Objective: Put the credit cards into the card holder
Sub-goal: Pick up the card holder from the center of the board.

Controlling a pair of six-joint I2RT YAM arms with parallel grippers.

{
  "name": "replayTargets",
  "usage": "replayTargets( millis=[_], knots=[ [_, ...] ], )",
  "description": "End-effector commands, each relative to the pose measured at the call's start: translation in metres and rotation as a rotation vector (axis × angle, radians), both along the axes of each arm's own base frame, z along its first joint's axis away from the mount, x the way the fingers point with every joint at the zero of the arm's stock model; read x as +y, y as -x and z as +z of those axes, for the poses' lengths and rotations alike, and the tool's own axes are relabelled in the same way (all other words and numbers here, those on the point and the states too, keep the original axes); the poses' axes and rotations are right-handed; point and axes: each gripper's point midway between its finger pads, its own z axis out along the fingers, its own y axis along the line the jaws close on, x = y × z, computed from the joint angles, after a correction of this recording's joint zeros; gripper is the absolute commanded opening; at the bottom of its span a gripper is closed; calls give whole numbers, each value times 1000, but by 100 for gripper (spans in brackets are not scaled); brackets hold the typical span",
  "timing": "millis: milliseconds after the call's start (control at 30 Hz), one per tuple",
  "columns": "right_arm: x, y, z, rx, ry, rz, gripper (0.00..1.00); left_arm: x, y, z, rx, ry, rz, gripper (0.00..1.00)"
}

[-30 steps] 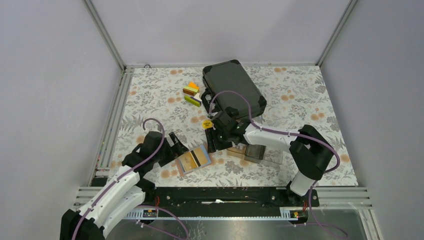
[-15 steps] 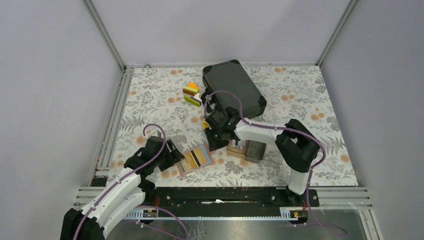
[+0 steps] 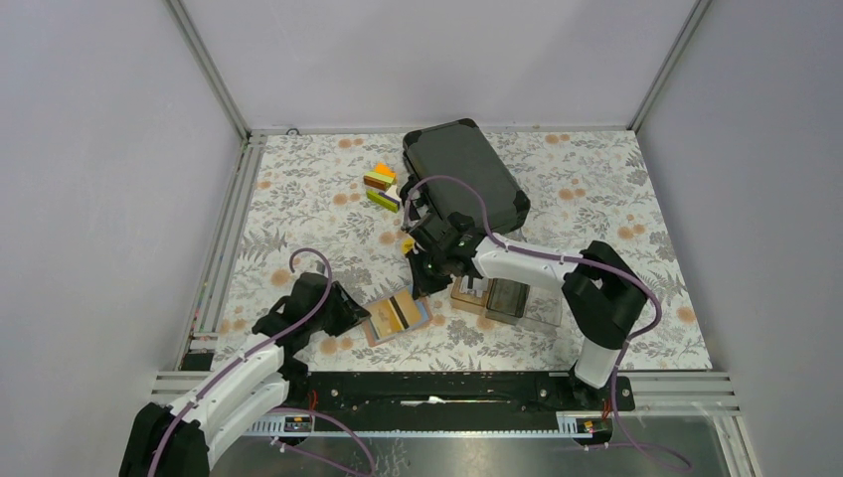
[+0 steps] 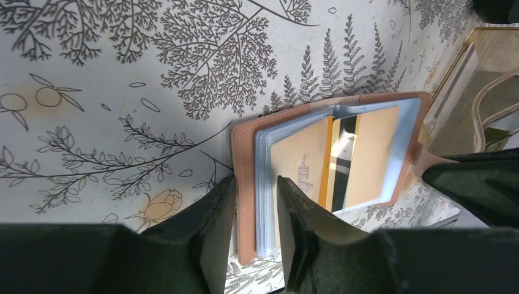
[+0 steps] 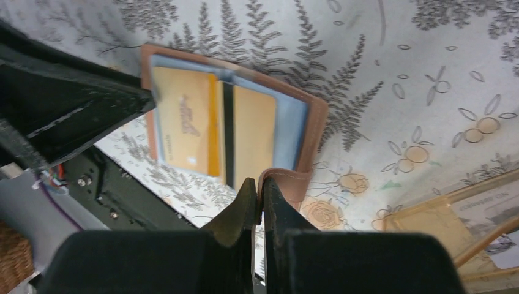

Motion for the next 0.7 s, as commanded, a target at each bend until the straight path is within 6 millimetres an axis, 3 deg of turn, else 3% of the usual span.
replayTargets(
  millis=[0, 400, 667],
  knots=[
    [32, 13, 39, -4, -139, 50, 0, -12, -4, 7, -27, 59, -23, 33],
    [78, 46, 53, 71, -312, 137, 0, -20, -5, 8, -52, 115, -31, 33],
    [90, 45, 21, 109, -304, 121, 0, -19, -6, 10, -71, 114, -25, 34]
  ],
)
